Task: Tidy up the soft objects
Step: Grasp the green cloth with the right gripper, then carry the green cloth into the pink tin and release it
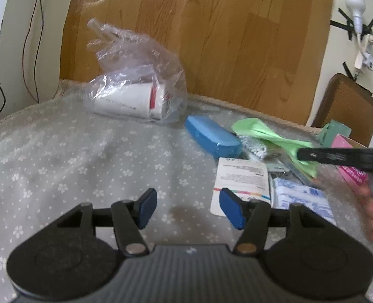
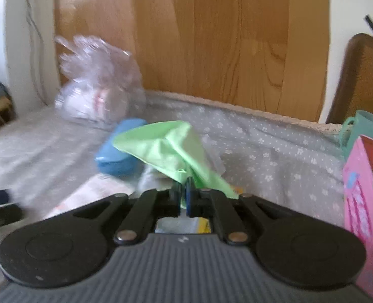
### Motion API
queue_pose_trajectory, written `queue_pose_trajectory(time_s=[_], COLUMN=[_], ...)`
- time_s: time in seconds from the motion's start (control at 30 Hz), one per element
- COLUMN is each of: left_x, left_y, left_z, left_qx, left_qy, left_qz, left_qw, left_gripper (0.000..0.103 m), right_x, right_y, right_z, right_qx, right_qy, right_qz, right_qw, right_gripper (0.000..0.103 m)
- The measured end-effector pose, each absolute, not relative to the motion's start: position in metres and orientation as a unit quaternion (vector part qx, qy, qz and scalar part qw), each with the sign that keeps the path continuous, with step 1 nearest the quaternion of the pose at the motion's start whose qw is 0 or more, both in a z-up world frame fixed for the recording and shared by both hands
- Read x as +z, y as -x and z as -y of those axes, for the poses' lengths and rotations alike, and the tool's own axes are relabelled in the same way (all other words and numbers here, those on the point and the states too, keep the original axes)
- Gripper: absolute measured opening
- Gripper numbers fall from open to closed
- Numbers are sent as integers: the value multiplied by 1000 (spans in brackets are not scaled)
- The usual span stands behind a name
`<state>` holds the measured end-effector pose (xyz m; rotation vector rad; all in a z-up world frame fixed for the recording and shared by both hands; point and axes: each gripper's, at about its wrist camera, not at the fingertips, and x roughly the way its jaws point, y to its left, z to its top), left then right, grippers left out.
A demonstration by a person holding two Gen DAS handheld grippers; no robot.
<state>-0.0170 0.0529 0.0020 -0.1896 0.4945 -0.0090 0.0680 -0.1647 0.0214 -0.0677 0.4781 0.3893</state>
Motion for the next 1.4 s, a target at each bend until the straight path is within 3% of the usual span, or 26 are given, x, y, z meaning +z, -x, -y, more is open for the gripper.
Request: queue_pose_trajectory(time_s=[0.2, 0.3, 0.37, 0.4, 0.43, 0.47, 0.6, 0.77, 0.8, 0.93, 0.97, 1.0, 1.13, 1.2, 1.4], left_x=[3, 7, 8, 9, 11, 14, 26, 25, 22, 12, 11, 10, 13, 19, 64], left_y=[20, 28, 34, 37, 40, 44, 56, 46, 43, 35, 35, 34, 33, 32, 39], left_z=[-57, -53, -48, -44, -39, -30, 6, 21, 23, 27, 31, 36, 56, 64, 103], left_qx=[-59, -98, -124, -140, -157, -173, -183, -177, -176, -201, -200, -203, -230, -254, -310], left_qy=[106, 112, 128, 136, 138, 129, 69, 80, 86, 116, 113, 107, 97, 104, 70], left_qz=[-248, -257, -275, -286, -296, -304, -308, -343, -359, -397, -394, -394, -393, -392, -334], left_qw=[961, 955, 945, 938, 932, 928, 931, 919, 913, 888, 890, 890, 885, 878, 887], left_gripper=[65, 67, 67, 67, 67, 67, 74, 82, 82, 86, 86, 83, 38, 22, 19], right_x=[25, 10, -4, -8, -9, -8, 3, -8, -11, -10, -11, -12, -16, -15, 7], right_y=[37, 82, 104, 113, 123, 131, 136, 74, 66, 69, 71, 75, 79, 81, 110], right_z=[206, 223, 232, 234, 238, 240, 238, 224, 224, 211, 209, 207, 210, 216, 239], right_qx=[248, 262, 268, 274, 281, 281, 280, 248, 238, 264, 275, 278, 292, 293, 255], right_qy=[-3, -2, -1, -1, -4, -1, 30, 39, 37, 61, 57, 51, 9, -11, -31], right_qz=[-244, -268, -298, -308, -294, -287, -227, -275, -291, -266, -262, -259, -256, -248, -159], right_qw=[937, 927, 916, 911, 914, 916, 932, 928, 926, 925, 923, 924, 922, 923, 953], right_gripper=[7, 12, 29, 49, 78, 85, 96, 98, 88, 27, 23, 9, 6, 6, 6])
